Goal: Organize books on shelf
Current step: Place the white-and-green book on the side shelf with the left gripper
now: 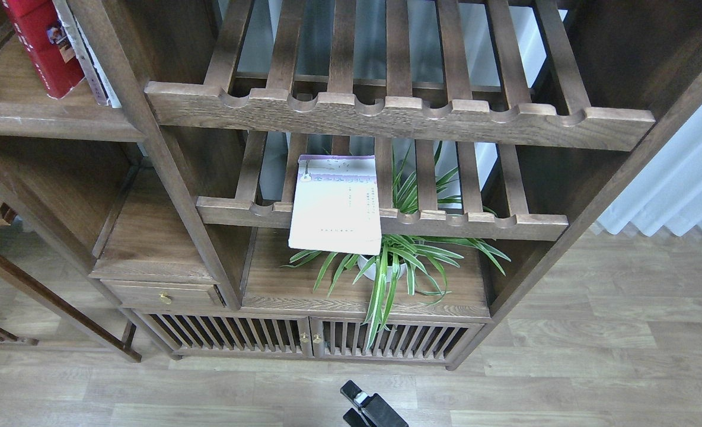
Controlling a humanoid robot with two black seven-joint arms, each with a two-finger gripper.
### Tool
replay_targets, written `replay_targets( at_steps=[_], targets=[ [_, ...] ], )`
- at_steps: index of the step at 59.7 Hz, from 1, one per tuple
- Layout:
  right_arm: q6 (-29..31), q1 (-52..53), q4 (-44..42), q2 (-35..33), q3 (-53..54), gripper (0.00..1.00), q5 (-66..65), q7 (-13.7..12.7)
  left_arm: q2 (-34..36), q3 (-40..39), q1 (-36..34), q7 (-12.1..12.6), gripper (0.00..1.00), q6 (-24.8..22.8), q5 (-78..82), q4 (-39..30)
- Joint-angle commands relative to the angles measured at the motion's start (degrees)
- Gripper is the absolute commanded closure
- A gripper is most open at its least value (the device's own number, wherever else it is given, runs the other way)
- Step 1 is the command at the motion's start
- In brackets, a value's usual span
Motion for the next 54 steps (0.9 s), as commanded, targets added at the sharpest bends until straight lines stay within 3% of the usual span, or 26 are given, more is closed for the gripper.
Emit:
replay_targets(
  at_steps=[1, 13, 21, 37, 54],
  targets=[
    [0.0, 0.0, 0.1, 0.0, 0.0, 0.01, 0.0, 0.0, -0.3, 2.9, -6.4, -0.1, 0.93, 0.0, 6.1, 1.8],
    [0.0, 0.0, 0.1, 0.0, 0.0, 0.01, 0.0, 0.0, -6.0, 9.0, -21.1, -0.1, 0.92, 0.0, 17.7, 8.5],
    [0.0, -0.1, 0.3, 0.0, 0.1, 0.01, 0.1, 0.1, -6.6, 10.7, -26.9, -0.1, 0.92, 0.0, 22.1, 12.3],
    [0.0, -0.1, 0.3, 0.0, 0.0, 0.01, 0.1, 0.1, -10.6, 19.6, -36.3, 0.0, 0.91, 0.0, 23.6, 19.6],
    [0.0, -0.1, 0.4, 0.0, 0.0, 0.01, 0.1, 0.1, -16.2, 23.8, -38.5, -0.1, 0.89, 0.0, 23.7, 20.9]
  ],
)
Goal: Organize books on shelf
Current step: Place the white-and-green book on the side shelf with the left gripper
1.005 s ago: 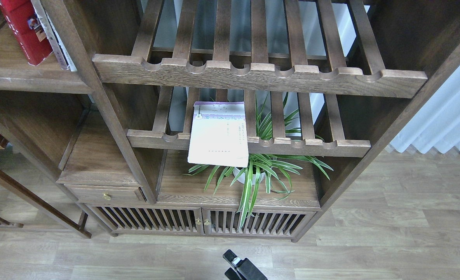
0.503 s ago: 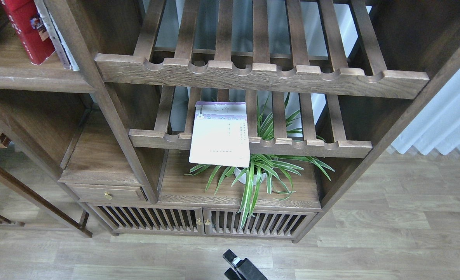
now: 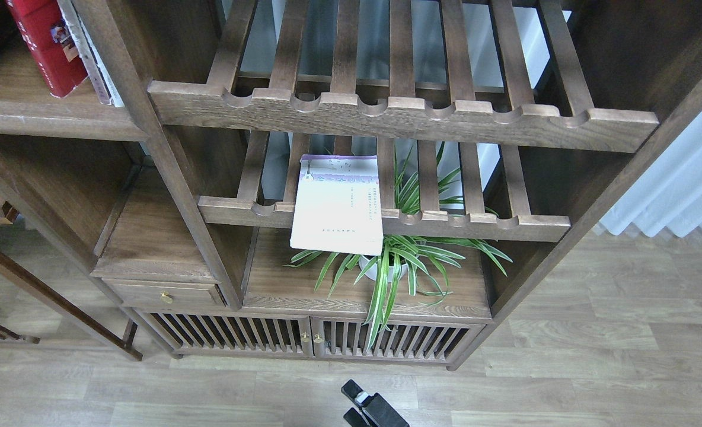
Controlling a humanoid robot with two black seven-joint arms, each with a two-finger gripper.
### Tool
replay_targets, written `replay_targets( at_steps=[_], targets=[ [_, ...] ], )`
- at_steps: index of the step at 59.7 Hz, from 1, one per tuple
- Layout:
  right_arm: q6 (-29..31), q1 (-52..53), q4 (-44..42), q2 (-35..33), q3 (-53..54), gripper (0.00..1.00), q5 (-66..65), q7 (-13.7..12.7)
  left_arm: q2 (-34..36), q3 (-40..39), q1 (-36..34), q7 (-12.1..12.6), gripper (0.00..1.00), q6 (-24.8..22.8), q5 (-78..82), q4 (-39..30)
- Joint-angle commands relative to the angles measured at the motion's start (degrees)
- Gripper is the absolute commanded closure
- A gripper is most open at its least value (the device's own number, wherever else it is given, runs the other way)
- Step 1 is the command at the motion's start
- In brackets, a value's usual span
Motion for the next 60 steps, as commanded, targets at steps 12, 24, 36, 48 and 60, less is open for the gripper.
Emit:
replay_targets(
  at_steps=[12, 24, 36, 48, 60],
  targets=[
    [0.0, 0.0, 0.1, 0.0, 0.0, 0.01, 0.0, 0.0, -2.6, 1.2, 0.5, -0.7, 0.68, 0.0, -0.9, 1.2],
    [0.0, 0.0, 0.2, 0.0, 0.0, 0.01, 0.0, 0.0, -3.2, 0.4, 3.6, -1.0, 0.21, 0.0, -7.7, 0.0],
    [0.0, 0.0, 0.2, 0.0, 0.1, 0.01, 0.0, 0.1, -2.7, -3.1, 7.5, -1.0, 0.21, 0.0, -12.4, -3.2],
    [0.0, 0.1, 0.3, 0.0, 0.2, 0.01, 1.2, 1.7, -2.1, -11.7, 16.2, -1.0, 0.15, 0.0, -16.6, -8.7],
    [0.0, 0.3, 0.2, 0.0, 0.1, 0.01, 2.4, 1.8, -2.2, -20.0, 32.2, -0.6, 0.09, 0.0, -21.6, -18.5]
  ],
)
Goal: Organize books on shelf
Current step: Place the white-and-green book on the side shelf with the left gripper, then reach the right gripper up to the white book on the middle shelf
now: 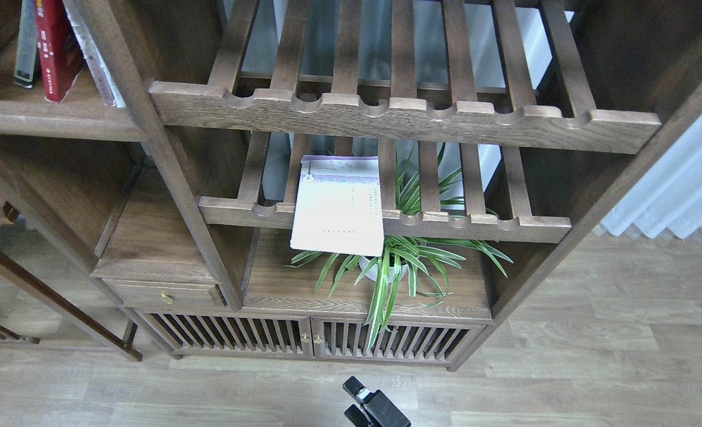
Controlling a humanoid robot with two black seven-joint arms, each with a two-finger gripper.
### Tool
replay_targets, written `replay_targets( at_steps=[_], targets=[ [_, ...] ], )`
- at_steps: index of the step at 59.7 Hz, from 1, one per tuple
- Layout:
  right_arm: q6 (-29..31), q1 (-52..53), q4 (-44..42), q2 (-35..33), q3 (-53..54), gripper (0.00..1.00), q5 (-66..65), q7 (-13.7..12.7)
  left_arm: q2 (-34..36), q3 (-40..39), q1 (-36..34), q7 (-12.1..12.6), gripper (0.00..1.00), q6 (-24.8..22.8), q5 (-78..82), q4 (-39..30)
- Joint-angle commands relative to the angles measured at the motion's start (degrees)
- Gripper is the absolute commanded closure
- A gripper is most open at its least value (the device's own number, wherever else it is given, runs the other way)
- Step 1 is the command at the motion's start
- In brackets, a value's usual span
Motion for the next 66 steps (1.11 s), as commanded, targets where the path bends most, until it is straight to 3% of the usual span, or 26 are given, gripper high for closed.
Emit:
replay_targets(
  at_steps=[1, 8, 21, 26, 49, 66],
  targets=[
    [0.0, 0.2, -0.1, 0.0, 0.0, 0.01, 0.4, 0.1, -0.1, -4.0, 9.2, 0.2, 0.08, 0.0, -3.8, -4.8],
    [0.0, 0.5, -0.1, 0.0, 0.0, 0.01, 0.6, 0.1, -0.1, -6.3, 17.2, 0.3, 0.00, 0.0, -9.0, -7.8],
    [0.0, 3.1, -0.2, 0.0, 1.6, 0.01, 0.7, 0.1, -1.2, -6.5, 29.7, 0.5, 0.00, 0.0, -16.8, -9.9],
    [0.0, 7.3, -0.9, 0.0, 3.6, 0.01, 0.6, 0.0, -4.8, -6.1, 35.7, 0.6, 0.00, 0.0, -17.8, -9.7],
    [0.0, 16.3, -3.2, 0.0, 3.9, 0.01, 0.5, 0.0, -10.0, -5.9, 44.6, 0.6, 0.00, 0.0, -17.7, -5.7],
    [0.0, 22.4, -3.8, 0.0, 3.9, 0.01, 0.4, 0.1, -11.6, -6.1, 47.9, 0.4, 0.00, 0.0, -17.9, 1.2]
  ],
)
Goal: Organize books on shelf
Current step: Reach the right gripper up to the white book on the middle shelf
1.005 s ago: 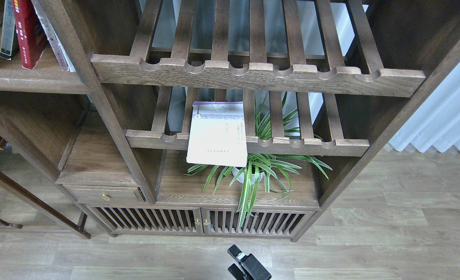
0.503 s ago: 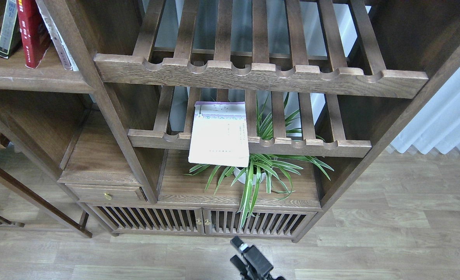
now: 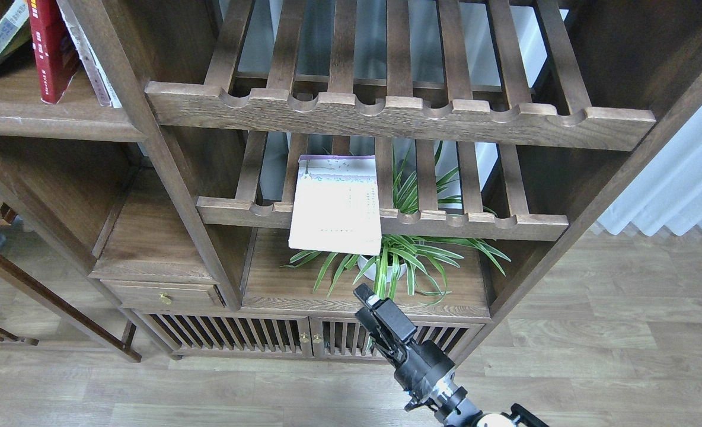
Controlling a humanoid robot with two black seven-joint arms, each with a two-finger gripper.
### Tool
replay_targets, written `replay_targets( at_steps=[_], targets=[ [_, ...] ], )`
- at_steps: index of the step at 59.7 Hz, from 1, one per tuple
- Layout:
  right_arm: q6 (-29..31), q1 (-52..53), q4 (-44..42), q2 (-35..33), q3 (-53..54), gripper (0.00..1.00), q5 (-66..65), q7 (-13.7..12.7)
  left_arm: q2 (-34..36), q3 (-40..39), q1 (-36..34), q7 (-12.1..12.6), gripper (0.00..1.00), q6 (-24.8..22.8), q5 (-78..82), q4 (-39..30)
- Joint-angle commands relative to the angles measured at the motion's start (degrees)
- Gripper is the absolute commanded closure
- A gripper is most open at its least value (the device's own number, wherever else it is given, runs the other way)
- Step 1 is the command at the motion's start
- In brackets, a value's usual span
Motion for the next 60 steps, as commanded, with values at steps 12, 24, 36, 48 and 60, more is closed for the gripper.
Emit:
replay_targets(
  at_steps=[12, 24, 36, 48, 60],
  targets=[
    [0.0, 8.8, -2.4, 0.0, -0.1, 0.01, 0.0, 0.1, -1.0, -0.6, 1.1, -0.3, 0.00, 0.0, -0.8, 4.3],
    [0.0, 13.7, -7.0, 0.0, -0.8, 0.01, 0.0, -0.1, -0.8, -0.8, 0.9, -0.3, 0.00, 0.0, -1.5, 5.2],
    [-2.2, 16.5, -7.5, 0.0, -0.8, 0.01, 0.3, 0.0, -0.8, -0.7, 0.9, -0.3, 0.00, 0.0, -1.6, 5.9],
    [-3.2, 16.8, -7.3, 0.0, -2.3, 0.25, 0.3, -0.9, -0.7, -0.9, 0.8, -0.3, 0.00, 0.0, -1.8, 5.9],
    [-3.3, 16.3, -7.9, 0.0, -1.6, 0.70, 0.4, -1.4, -0.4, -1.1, 0.7, -0.3, 0.00, 0.0, -2.5, 5.9]
  ],
)
